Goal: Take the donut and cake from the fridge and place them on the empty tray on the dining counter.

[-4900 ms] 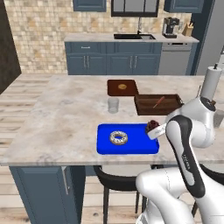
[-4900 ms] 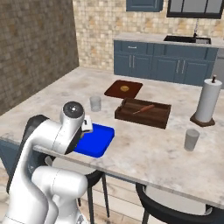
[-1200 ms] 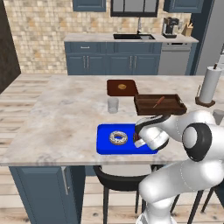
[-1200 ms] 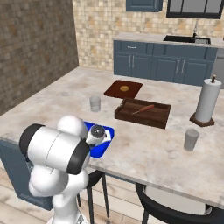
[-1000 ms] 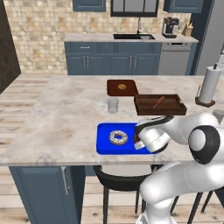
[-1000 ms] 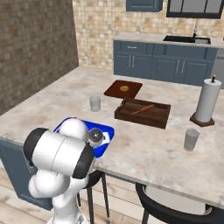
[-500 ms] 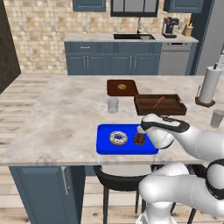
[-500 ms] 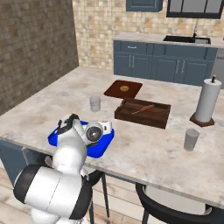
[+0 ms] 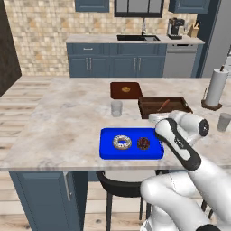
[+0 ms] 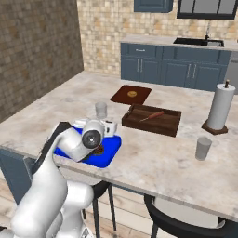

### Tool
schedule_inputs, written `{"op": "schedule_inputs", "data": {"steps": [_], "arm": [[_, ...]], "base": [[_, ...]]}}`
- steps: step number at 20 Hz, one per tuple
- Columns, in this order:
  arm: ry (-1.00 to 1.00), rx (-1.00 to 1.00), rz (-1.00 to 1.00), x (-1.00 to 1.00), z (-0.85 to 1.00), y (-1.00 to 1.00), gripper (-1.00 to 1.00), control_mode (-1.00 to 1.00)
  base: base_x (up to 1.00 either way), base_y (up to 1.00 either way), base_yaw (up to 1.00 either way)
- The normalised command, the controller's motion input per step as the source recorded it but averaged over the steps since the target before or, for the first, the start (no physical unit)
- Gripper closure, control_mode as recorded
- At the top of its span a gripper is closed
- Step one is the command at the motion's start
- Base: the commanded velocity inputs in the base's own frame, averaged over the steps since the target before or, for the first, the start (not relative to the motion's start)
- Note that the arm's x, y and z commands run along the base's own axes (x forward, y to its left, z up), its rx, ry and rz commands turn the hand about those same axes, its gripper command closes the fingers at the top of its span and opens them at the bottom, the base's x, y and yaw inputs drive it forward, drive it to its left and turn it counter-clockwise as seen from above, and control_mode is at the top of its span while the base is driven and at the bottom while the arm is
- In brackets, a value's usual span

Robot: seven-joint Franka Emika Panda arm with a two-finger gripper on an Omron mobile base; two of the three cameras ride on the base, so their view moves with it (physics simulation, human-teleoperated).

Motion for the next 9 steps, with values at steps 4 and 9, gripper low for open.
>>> {"op": "schedule_inputs", "data": {"steps": [4, 9], "arm": [[0.00, 0.29, 0.00, -1.00, 1.00, -0.30, -1.00, -1.00], [0.12, 0.15, 0.00, -1.00, 0.67, -0.14, -1.00, -1.00]], "base": [[0.00, 0.00, 0.00], [0.00, 0.00, 0.00]]}}
